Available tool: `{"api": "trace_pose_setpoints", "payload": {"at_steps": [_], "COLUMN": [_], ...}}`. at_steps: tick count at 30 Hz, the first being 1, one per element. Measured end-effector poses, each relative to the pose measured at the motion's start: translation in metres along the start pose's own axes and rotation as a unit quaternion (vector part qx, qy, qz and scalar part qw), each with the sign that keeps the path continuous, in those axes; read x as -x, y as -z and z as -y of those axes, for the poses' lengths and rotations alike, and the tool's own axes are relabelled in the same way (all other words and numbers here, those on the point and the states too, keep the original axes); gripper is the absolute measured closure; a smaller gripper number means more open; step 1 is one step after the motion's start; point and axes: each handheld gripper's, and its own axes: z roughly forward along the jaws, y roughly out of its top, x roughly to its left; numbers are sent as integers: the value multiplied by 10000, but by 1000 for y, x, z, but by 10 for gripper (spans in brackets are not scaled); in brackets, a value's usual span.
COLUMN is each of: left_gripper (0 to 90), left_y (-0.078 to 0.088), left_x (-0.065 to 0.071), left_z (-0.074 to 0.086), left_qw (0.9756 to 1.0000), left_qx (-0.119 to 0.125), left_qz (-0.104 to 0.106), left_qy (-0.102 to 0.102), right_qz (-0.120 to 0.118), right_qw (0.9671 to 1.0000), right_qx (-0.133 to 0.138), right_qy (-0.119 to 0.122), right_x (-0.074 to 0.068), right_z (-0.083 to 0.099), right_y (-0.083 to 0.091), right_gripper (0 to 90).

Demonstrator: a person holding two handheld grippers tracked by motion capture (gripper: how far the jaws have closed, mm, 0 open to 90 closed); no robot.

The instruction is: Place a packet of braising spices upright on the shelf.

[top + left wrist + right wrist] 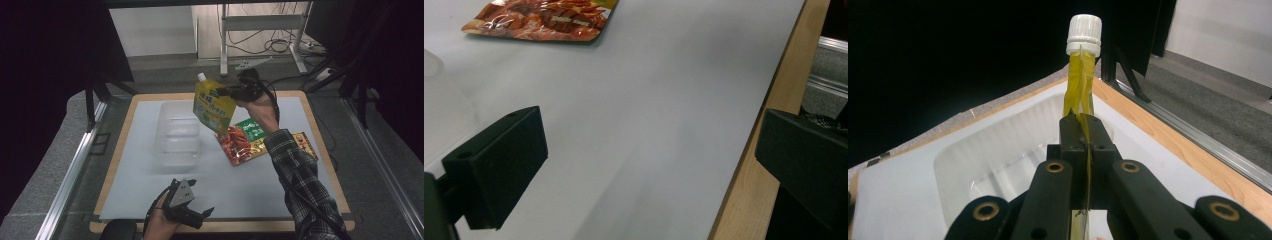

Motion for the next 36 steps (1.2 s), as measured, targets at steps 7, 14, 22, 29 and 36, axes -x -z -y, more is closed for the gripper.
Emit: {"api": "trace_pose_setpoints", "payload": {"at_steps": [7,14,22,29,36], "left_gripper": [2,3,4,4,4], "left_y": [-2,-2,-3,-3,-3], "left_x": [1,1,2,3,3], "left_z": [0,0,0,0,0], "left_qw": [10000,10000,9998,9998,9998], "left_qx": [-59,-33,-94,-73,9], "left_qz": [63,81,161,177,212], "left_qy": [-36,-1,-69,-87,-38], "right_qz": [-57,-120,-165,-187,-202], "right_qw": [10000,9999,9997,9996,9995], "right_qx": [60,76,110,134,163], "right_qy": [-44,32,135,173,201], "right_x": [5,7,6,6,6], "right_z": [-9,-18,-28,-33,-38], "right_y": [-16,-33,-53,-66,-79], "right_gripper": [891,891,890,890,890]}}
